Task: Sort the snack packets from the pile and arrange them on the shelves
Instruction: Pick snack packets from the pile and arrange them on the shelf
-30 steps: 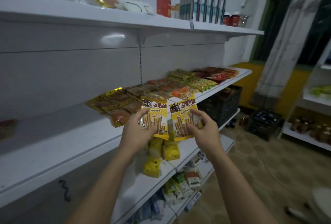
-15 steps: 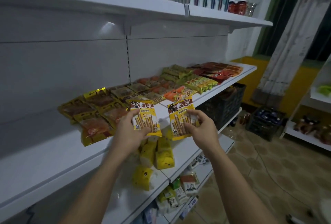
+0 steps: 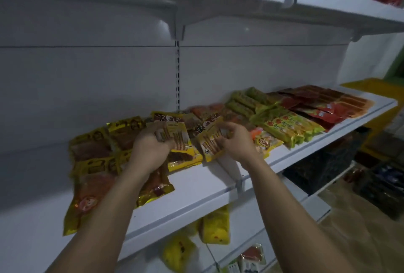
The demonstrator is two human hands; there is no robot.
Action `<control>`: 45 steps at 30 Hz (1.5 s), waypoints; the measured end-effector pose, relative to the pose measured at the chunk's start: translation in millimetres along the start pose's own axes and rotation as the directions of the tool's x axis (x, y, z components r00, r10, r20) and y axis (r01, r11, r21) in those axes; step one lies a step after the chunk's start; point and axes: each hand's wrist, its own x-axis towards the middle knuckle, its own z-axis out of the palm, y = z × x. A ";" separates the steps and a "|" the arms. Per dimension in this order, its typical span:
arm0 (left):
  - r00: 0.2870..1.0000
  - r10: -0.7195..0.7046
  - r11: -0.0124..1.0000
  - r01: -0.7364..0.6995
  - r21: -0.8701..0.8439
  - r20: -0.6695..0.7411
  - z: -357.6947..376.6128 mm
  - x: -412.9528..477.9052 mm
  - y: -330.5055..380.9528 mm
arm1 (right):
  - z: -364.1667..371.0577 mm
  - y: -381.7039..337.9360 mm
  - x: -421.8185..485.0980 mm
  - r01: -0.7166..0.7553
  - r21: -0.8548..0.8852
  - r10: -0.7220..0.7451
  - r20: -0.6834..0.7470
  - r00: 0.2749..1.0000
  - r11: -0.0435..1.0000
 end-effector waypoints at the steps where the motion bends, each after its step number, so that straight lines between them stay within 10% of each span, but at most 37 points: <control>1: 1.000 -0.015 1.000 0.015 0.011 -0.006 1.5 7.0 0.5 | 2.9 1.7 9.4 0.019 -0.031 -0.018 0.039 0.999 0.999; 17: 0.938 -0.290 0.933 0.321 0.161 -0.189 17.7 86.8 -9.5 | 39.2 31.1 51.3 0.442 -0.539 -0.354 0.265 0.897 0.717; 45: 0.960 0.058 0.651 0.171 0.740 -0.273 -0.5 3.7 -13.3 | 44.0 -7.7 42.6 0.614 -0.194 -0.571 0.235 0.787 0.766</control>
